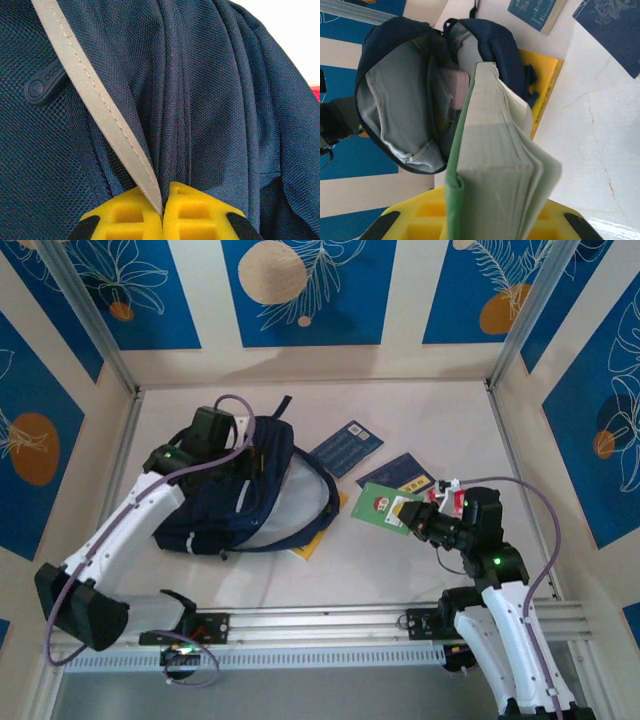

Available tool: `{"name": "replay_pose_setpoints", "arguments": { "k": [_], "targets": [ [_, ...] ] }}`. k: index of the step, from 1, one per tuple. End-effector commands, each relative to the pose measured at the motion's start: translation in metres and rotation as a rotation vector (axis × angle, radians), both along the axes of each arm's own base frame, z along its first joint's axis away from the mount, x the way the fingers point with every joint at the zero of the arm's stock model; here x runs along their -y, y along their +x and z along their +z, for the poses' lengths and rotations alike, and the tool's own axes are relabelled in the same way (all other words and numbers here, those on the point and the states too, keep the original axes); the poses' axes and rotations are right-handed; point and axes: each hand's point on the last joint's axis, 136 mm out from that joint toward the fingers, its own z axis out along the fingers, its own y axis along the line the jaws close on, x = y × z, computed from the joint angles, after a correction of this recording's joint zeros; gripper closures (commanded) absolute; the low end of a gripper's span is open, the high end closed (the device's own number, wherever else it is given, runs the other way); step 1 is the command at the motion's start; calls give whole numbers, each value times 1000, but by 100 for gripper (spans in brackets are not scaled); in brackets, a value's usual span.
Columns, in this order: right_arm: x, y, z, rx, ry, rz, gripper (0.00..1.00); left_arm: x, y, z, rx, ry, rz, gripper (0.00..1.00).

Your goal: Pack the student bag

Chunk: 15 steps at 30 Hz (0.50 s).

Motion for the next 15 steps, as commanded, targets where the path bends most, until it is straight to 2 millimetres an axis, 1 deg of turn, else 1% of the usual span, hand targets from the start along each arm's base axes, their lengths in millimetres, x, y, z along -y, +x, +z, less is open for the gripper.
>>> {"name": "replay_pose_setpoints", "arguments": {
  "k": [1,4,6,10,13,15],
  "targets": [
    [4,0,31,96,-39,-10,100,11,-5,61,223,-85,-105,100],
    [6,0,47,132,-75,-9,100,13,-15,80,269,-118,-143,100],
    [5,0,60,166,-80,0,100,19,-21,89,280,-153,-180,100],
    [-7,-4,91,256,-28,74,100,34,-35,101,281,-244,-268,100],
    [-15,-8,107,302,12,120,100,40,-46,107,279,-285,-324,100],
    [-22,-12,115,326,45,166,100,41,-51,108,285,-287,-352,100]
  ]
}}
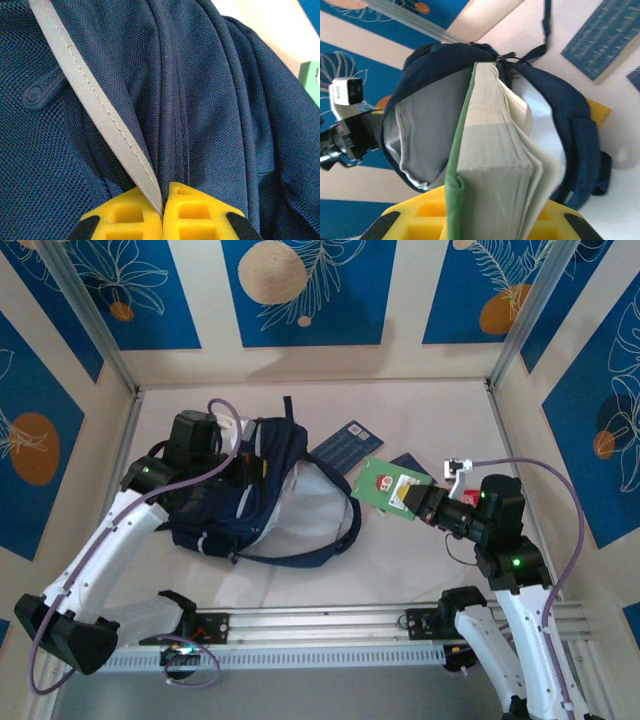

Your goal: Pack the student bag

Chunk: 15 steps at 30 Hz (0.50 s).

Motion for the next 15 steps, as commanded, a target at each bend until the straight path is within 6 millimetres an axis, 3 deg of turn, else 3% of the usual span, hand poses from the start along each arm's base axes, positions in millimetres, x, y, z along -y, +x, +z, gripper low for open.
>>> {"name": "replay_pose_setpoints", "arguments": {
  "k": [1,8,15],
  "targets": [
    [-18,-9,34,109,61,126,100,19,-14,71,243,-155,-152,100],
    [-50,-7,21,45,90,243,100,20,-21,72,264,-183,-169,100],
    [-97,-1,-20,-122,75,311,100,14,-11,73,279,-191,-96,100]
  ]
}}
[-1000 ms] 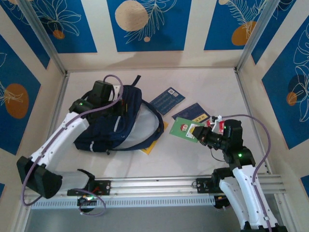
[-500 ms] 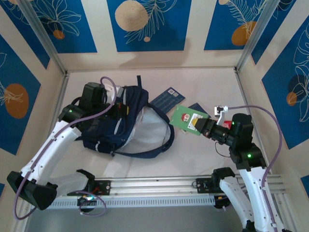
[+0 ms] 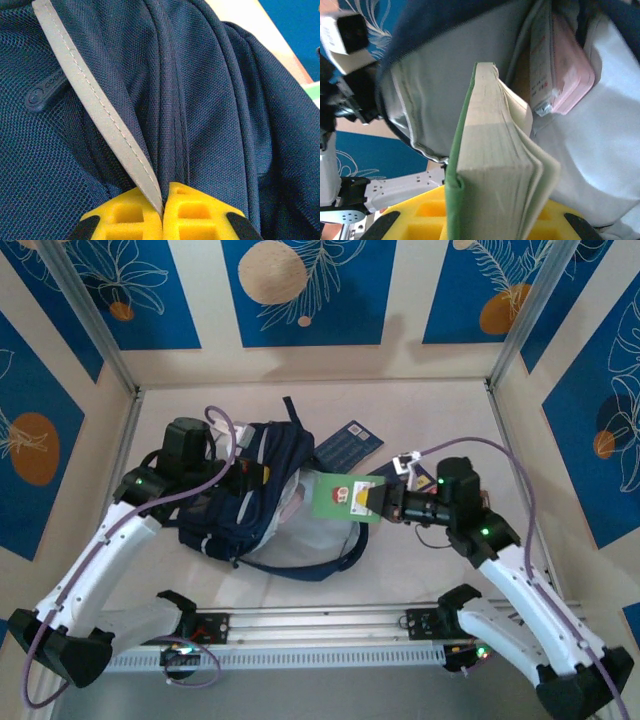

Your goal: Pack the student bag

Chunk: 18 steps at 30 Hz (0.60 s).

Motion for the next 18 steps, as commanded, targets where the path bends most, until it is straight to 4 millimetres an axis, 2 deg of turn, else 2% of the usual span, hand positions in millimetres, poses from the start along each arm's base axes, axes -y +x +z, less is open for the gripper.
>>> {"name": "replay_pose_setpoints", "arguments": {
  "k": [1,7,12,18],
  "targets": [
    [-20,7,-8,-32,24,-8,100,11,6,66,231,-151,-27,100],
    [-56,28,-31,-123,60,-44,100,24,8,77,206,-262,-54,100],
    [-84,50,-33,-131,99,-98,100,27,12,81,201,-288,-51,100],
    [-127,64,-40,-99,86,-54,100,29,18,83,201,-284,-41,100]
  ]
}}
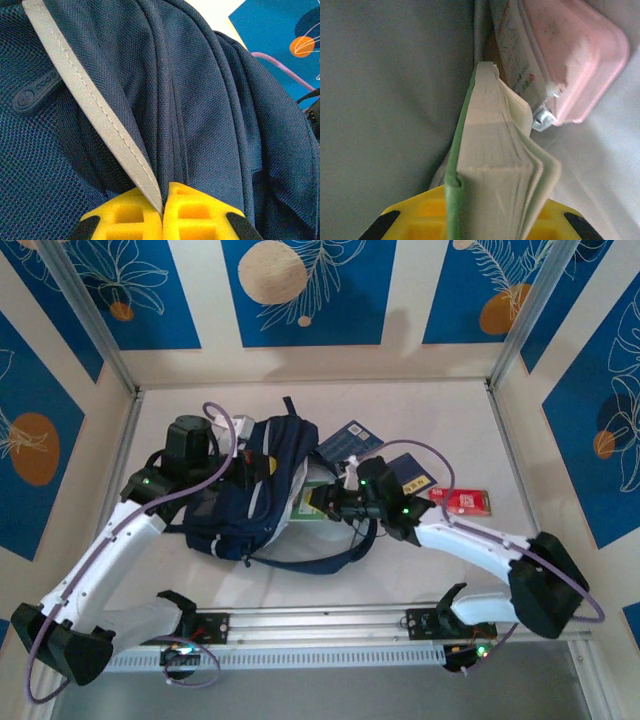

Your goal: Pack the student bag

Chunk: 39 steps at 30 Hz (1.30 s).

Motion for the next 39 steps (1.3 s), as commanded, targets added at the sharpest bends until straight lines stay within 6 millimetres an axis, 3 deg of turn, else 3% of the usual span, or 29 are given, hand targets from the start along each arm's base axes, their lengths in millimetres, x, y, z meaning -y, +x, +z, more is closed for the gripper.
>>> {"name": "replay_pose_setpoints", "arguments": {
  "k": [1,9,16,22,25,32,39],
  "targets": [
    [-32,16,39,127,100,10,100,15,6,75,240,-144,-61,100],
    [-79,21,-6,84,62,56,100,15,18,86,266,-157,-24,100],
    [-133,12,-26,132,36,175,99,22,30,93,266,-179,-28,100],
    [-171,19,-62,82,-19,215,82,23,37,92,262,-197,-11,100],
    [-183,23,-68,56,6,241,71,20,40,90,257,-200,0,100],
    [-165,18,-33,168,45,273,35,3,48,85,250,-197,52,100],
    [-127,15,12,332,-56,234,22,-44,70,78,244,-160,263,100]
  ]
}}
